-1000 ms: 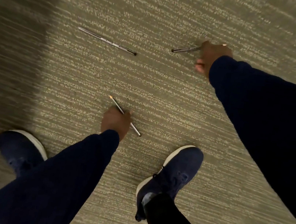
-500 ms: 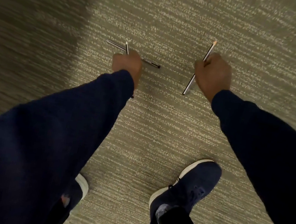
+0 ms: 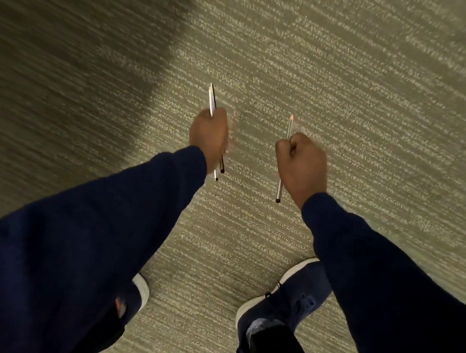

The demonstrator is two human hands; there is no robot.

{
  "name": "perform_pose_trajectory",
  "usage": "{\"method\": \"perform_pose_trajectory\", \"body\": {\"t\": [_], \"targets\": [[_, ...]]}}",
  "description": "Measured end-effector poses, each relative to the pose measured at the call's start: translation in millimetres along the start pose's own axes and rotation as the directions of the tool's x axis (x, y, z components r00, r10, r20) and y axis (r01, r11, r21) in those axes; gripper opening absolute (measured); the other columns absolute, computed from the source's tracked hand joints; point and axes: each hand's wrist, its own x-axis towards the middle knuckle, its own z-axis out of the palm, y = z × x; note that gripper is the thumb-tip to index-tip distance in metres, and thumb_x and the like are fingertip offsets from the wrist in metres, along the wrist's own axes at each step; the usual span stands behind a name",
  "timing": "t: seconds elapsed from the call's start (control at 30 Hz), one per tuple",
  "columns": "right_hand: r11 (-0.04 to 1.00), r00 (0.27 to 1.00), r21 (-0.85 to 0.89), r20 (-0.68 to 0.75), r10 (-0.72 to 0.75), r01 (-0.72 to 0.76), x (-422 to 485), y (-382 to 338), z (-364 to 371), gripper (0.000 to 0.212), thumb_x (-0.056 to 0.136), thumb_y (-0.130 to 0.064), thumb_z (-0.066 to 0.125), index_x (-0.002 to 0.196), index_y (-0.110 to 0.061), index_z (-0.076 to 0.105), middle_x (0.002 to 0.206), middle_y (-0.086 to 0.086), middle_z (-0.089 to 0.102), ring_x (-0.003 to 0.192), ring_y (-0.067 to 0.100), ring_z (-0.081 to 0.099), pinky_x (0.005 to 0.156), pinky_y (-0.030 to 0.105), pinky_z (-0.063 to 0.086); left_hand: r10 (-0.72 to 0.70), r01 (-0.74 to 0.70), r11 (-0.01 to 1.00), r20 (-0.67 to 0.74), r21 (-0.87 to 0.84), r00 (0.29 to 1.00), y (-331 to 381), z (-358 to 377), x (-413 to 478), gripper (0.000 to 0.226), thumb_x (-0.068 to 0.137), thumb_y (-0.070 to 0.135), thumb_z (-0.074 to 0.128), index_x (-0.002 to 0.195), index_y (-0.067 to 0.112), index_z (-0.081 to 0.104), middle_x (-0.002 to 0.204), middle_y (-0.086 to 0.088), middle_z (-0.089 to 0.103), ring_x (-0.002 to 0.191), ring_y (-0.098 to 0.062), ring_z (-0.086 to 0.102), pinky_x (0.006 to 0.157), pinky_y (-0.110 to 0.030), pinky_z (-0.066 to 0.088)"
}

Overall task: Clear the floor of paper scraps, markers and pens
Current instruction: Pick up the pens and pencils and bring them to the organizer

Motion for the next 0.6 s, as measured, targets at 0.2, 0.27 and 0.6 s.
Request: {"method": "perform_pose_trajectory", "body": {"t": [0.2,0.27,0.6], "targets": [[0.988,0.999,0.15,0.025,0.023,-0.026,-45.6,-110.7,-28.4,0.028,0.1,-0.033,0.042,0.084,-0.013,0.053,0.063,0.006,0.057,0.05,0.024,0.052,0.049,0.044,0.05,-0.035,0.06,0.989,0.18,-0.135,0.983,64.1,-79.4,-85.8,0.016,0.096,0.013,0.04,0.095,0.01,0.056,0.06,-0.002,0.052,0.044,-0.016,0.046,0.044,-0.026,0.041],[0.989,1.0,0.15,0.009,-0.01,0.009,-63.8,-163.0,-41.8,0.026,0.103,-0.03,0.043,0.092,-0.011,0.057,0.063,0.002,0.053,0.051,0.016,0.045,0.049,0.04,0.044,-0.02,0.057,0.984,0.213,-0.169,0.977,96.0,-112.8,-114.6,0.015,0.096,0.015,0.041,0.094,0.011,0.056,0.057,0.0,0.047,0.043,-0.014,0.038,0.042,-0.024,0.034],[0.971,0.996,0.229,0.036,-0.085,0.075,-178.6,-475.5,-105.5,0.048,0.105,-0.044,0.035,0.083,-0.008,0.057,0.066,-0.002,0.053,0.058,0.011,0.046,0.058,0.029,0.04,0.115,-0.044,0.952,0.222,-0.304,0.968,288.9,-334.9,-277.3,0.047,0.102,0.054,0.04,0.081,0.016,0.056,0.051,0.006,0.04,0.04,-0.008,0.031,0.043,-0.024,0.026]]}}
